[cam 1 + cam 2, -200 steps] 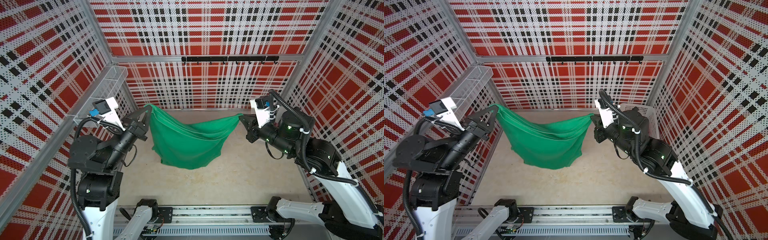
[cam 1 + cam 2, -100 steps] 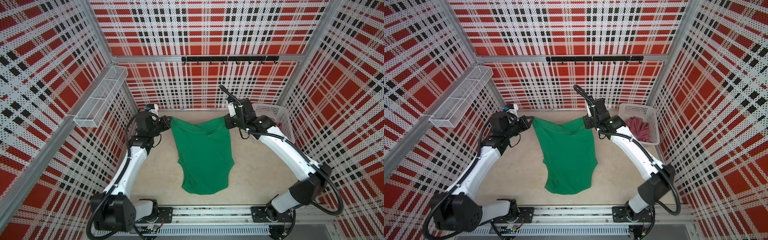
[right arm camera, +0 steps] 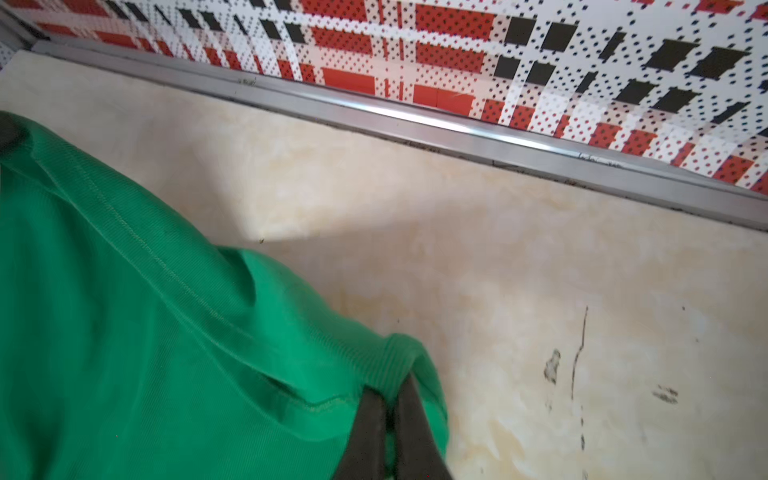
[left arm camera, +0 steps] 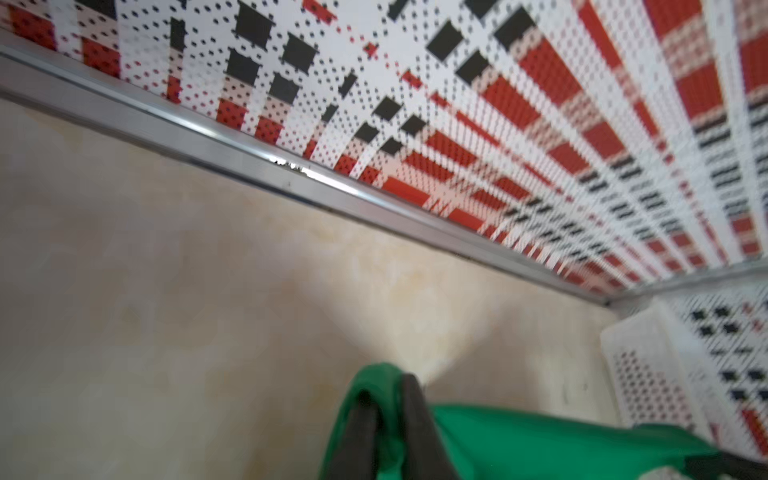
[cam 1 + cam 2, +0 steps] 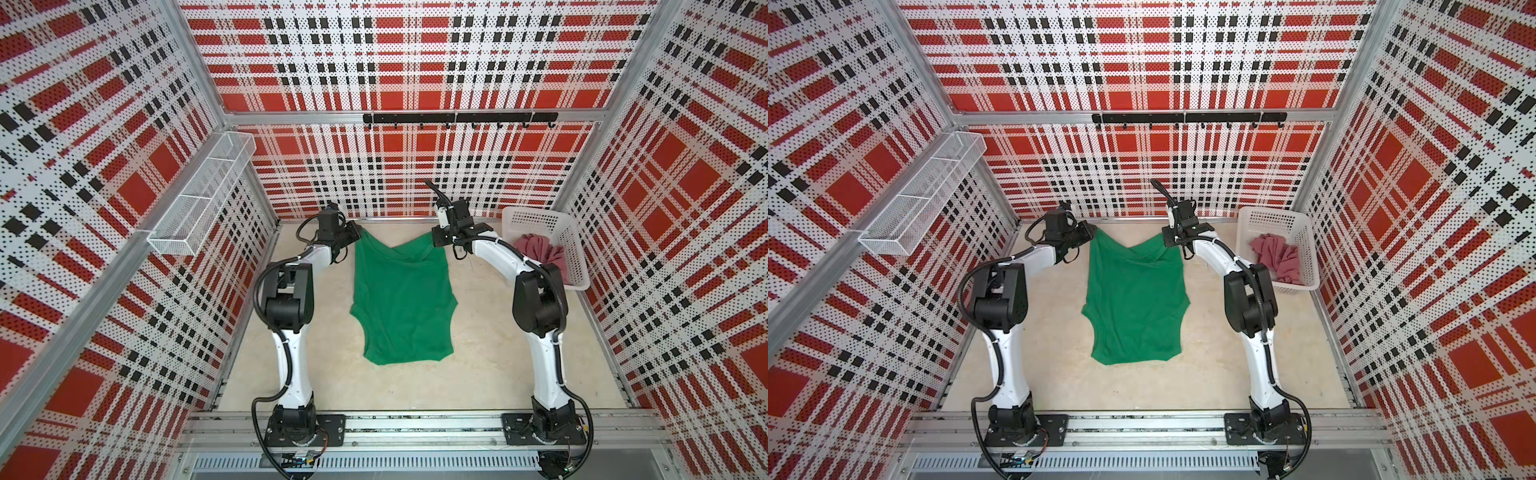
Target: Fold and stack the tank tops
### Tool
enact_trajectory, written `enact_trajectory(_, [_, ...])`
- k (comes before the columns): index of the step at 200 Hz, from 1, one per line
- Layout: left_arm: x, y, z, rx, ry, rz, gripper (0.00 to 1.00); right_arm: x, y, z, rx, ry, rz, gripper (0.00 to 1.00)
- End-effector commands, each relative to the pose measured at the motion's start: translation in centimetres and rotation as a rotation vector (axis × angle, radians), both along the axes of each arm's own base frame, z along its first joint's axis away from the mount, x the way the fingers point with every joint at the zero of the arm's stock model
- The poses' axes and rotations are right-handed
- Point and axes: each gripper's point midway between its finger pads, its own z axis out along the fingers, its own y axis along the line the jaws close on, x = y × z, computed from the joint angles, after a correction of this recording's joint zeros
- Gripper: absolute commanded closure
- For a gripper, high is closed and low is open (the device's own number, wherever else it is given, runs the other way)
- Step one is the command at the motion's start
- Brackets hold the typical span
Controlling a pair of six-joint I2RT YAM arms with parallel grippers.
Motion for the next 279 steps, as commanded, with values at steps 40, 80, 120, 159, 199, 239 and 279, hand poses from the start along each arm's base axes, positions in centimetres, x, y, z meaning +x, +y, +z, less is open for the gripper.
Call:
enact_trajectory(40, [2.5, 2.9, 8.1, 0.013, -0.173, 0.065, 0.18, 3.2, -2.5, 6.2, 0.092, -0.219, -0.116, 0.3])
enact_trajectory(80, [-5.9, 0.9, 4.6, 0.037, -0.044, 0.065, 0.24, -3.1, -1.7, 3.2, 0.103, -0.07, -0.038, 0.44])
enact_trajectory(120, [-16.1, -4.2, 0.7, -0.015, 0.054, 0.031, 0.33, -10.1, 0.2, -1.8, 0.027, 0.074, 0.046, 0.8])
enact_trajectory(159, [-18.2, -2.3, -1.5, -0.039, 0.059, 0.14, 0.37, -13.9, 1.9, -6.7, -0.005, 0.17, 0.091, 0.92])
enact_trajectory(199, [-14.6, -3.5, -3.8, -0.046, 0.093, 0.08, 0.41, -15.8, 1.8, -10.0, 0.014, 0.224, 0.05, 0.94])
enact_trajectory(239, [-11.7, -5.1, -6.6, -0.058, 0.141, 0.048, 0.42, -19.0, 0.9, -12.4, -0.004, 0.291, 0.008, 0.94])
enact_trajectory(279, [-8.0, -6.0, -10.6, -0.01, 0.22, 0.019, 0.43, -24.3, 2.0, -14.1, -0.008, 0.376, 0.022, 0.95])
